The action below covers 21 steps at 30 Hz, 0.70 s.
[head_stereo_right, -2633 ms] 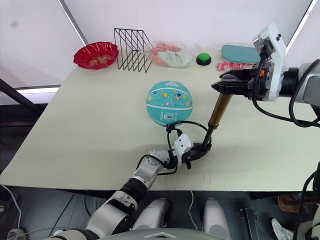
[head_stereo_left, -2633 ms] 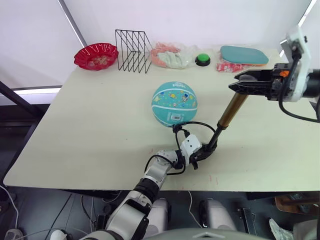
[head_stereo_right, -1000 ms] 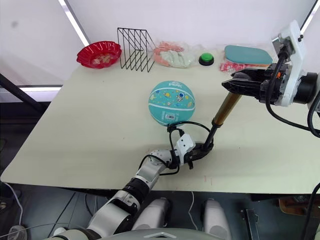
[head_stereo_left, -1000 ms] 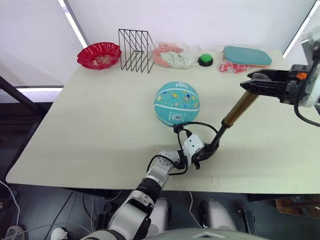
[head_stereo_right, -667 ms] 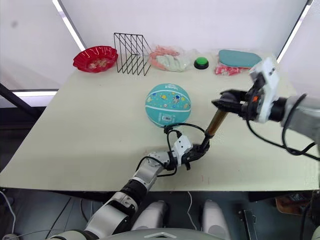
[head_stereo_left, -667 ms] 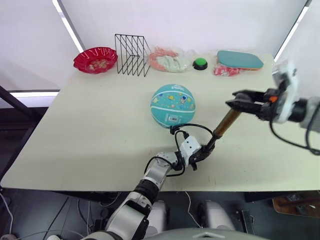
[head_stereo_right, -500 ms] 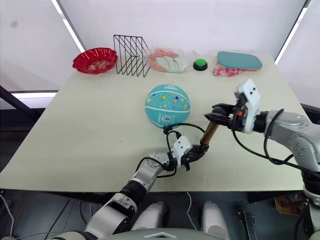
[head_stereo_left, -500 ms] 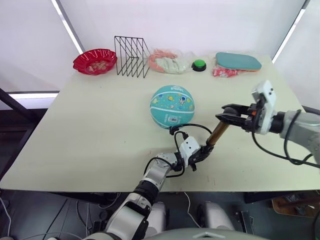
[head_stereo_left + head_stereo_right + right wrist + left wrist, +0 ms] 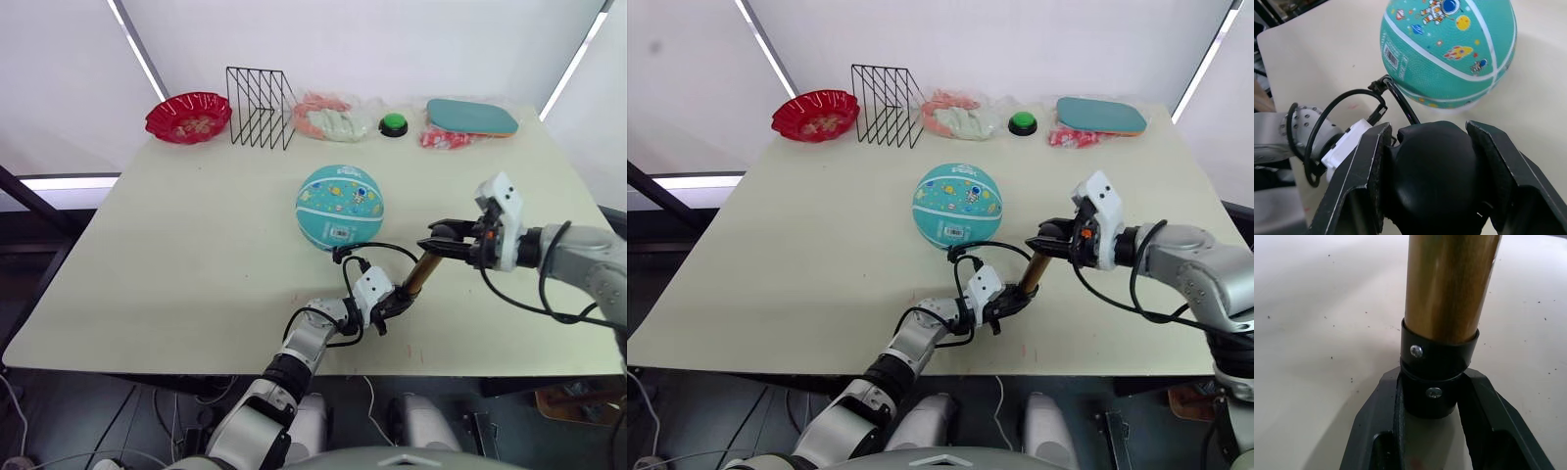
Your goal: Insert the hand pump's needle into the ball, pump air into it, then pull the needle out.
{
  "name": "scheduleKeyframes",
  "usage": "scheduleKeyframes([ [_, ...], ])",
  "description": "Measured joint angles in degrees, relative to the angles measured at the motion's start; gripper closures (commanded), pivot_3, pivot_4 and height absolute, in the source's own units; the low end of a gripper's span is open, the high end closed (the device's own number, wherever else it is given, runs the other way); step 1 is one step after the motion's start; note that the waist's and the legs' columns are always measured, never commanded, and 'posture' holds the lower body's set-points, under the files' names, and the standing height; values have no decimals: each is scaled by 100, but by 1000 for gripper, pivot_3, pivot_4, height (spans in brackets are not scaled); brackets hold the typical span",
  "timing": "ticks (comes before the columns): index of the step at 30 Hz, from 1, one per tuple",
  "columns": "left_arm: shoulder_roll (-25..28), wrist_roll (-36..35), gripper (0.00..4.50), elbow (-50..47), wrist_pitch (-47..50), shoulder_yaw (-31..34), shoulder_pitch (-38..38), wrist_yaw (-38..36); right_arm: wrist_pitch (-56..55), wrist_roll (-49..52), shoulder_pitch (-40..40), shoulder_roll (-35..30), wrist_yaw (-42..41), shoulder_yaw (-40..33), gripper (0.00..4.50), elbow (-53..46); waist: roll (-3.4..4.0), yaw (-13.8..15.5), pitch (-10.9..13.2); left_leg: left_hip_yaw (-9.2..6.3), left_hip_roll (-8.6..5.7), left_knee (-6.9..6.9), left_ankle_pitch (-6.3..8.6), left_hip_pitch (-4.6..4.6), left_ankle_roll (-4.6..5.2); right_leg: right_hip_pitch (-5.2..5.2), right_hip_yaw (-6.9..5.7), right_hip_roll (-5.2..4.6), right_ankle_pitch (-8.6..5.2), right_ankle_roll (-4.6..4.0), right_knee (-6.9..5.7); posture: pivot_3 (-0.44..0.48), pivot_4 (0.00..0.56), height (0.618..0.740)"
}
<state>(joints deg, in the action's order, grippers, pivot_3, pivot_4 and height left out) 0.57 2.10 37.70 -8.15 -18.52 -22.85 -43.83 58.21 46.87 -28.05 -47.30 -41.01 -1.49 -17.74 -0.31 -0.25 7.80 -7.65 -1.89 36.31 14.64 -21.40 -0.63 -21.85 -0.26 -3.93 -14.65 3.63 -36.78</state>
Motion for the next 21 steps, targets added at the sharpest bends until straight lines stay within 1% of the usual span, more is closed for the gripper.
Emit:
scheduleKeyframes([
  [1,-11,-20,3464,-5,-20,-3,-11,-41,236,218,-202,-120,4,-208,2560,-48,15,8,10,0,-11,3,0,-33,1,-30,0,-10,1,0,0,0,150,740],
  [2,-14,-21,3465,-6,-20,-4,-14,-52,289,270,-257,-155,7,-262,2560,-66,14,15,12,0,-14,4,0,-40,1,-35,0,-13,1,-1,1,0,150,740],
  [3,-15,-23,3465,-8,-21,-5,-16,-66,405,367,-340,-198,15,-335,2560,-79,14,20,16,2,-16,7,2,-41,5,-36,1,-16,1,-1,1,0,150,740],
  [5,-17,-34,3465,-9,-40,-5,-39,-93,884,766,-777,-381,131,-626,2560,-81,26,36,43,7,-28,11,4,-49,9,-43,7,-26,2,1,1,0,150,740],
  [7,-16,-38,3465,-7,-51,-5,-41,-93,1149,1039,-1080,-548,186,-879,2560,-82,16,47,51,4,-27,11,5,-49,11,-43,7,-25,2,1,1,0,150,740],
  [13,-13,-38,3465,8,-86,-3,-53,-104,1779,1608,-1754,-901,385,-1176,2560,39,23,50,62,8,-25,11,6,-52,13,-48,7,-23,1,1,-1,0,150,740],
  [15,-13,-42,3465,11,-87,-2,-52,-106,1891,1693,-1902,-920,434,-1214,2560,108,23,49,62,10,-25,11,6,-52,13,-50,9,-23,1,1,-1,0,150,740],
  [18,-11,-41,3465,12,-87,-3,-53,-113,1908,1719,-1903,-890,538,-1231,2560,106,23,49,62,12,-25,11,6,-51,13,-49,10,-23,1,1,-2,0,150,740],
  [21,2,-26,3465,15,-84,-3,-50,-112,1756,1640,-1634,-785,558,-1256,2560,7,20,42,57,12,-23,11,6,-43,13,-43,11,-21,1,2,-4,0,150,740],
])
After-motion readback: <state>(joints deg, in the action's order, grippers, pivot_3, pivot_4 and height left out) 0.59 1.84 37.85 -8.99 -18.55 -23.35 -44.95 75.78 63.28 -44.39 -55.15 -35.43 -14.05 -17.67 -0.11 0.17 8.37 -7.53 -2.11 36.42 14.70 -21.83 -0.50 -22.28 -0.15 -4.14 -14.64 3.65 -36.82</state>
